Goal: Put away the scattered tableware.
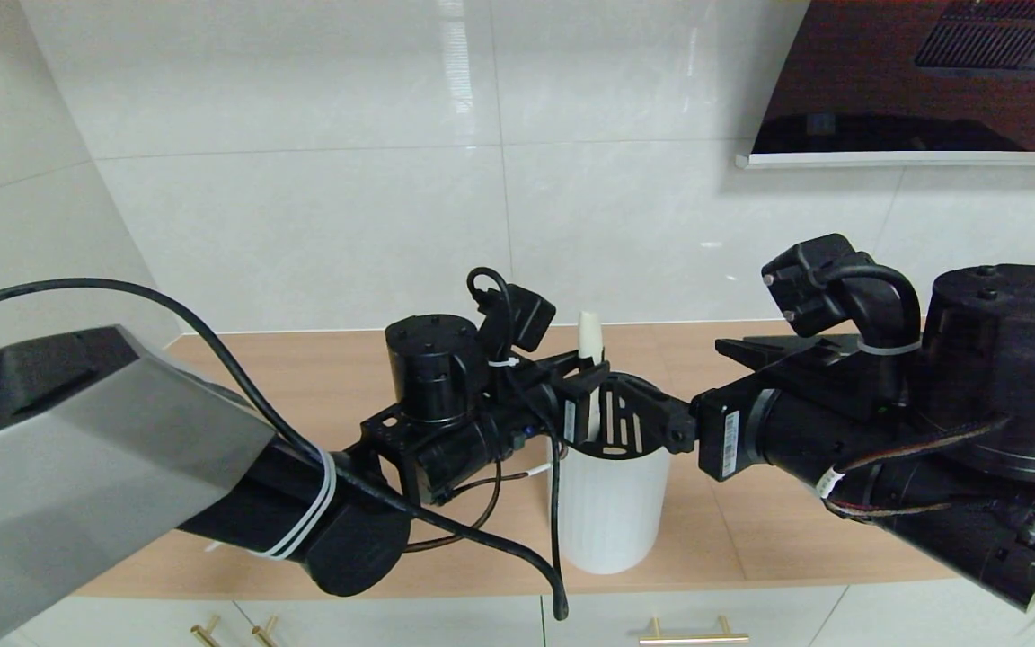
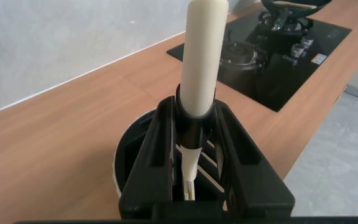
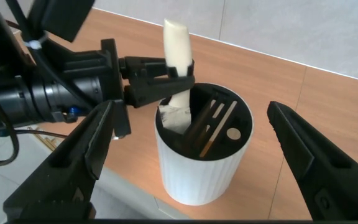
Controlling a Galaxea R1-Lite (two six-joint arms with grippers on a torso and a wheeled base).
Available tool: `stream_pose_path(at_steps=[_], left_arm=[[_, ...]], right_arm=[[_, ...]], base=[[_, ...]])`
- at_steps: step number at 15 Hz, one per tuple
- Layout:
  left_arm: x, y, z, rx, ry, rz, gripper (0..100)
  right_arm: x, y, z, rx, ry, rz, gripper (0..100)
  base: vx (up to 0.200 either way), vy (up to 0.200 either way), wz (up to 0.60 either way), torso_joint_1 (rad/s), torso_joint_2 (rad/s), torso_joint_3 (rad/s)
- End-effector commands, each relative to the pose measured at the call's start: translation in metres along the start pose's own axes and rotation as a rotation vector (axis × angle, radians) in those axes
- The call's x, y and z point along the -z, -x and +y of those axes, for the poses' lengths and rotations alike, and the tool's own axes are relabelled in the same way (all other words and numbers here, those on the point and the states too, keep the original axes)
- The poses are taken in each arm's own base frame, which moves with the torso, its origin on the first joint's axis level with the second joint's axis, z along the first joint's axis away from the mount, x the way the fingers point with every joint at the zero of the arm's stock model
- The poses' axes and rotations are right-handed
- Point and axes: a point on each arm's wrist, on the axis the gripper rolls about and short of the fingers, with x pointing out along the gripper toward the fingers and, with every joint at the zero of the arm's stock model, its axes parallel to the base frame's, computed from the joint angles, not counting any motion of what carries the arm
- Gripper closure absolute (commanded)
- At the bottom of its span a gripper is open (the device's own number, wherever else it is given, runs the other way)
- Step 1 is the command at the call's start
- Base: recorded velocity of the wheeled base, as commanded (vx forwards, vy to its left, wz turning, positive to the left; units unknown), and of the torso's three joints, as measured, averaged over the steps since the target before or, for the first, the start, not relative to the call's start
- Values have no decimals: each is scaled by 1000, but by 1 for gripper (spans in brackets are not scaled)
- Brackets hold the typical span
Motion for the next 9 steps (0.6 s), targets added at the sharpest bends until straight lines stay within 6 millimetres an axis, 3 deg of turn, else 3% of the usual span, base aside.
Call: stream_pose_path(at_steps=[1,3,4,9], left_arm=[[4,-2,0,-2,2,12,100],[4,-2,1,-17,0,8,100],[4,-2,0,-22,0,8,0],[-2,-2,0,-24,-4,-53,0]], right_arm=[[0,0,0,1,0,-1,0],[0,0,0,-1,0,-1,0],[0,0,0,-1,0,-1,0],[0,0,0,-1,0,1,0]], base=[[0,0,0,0,0,0],[0,0,0,0,0,0],[0,0,0,0,0,0],[0,0,0,0,0,0]])
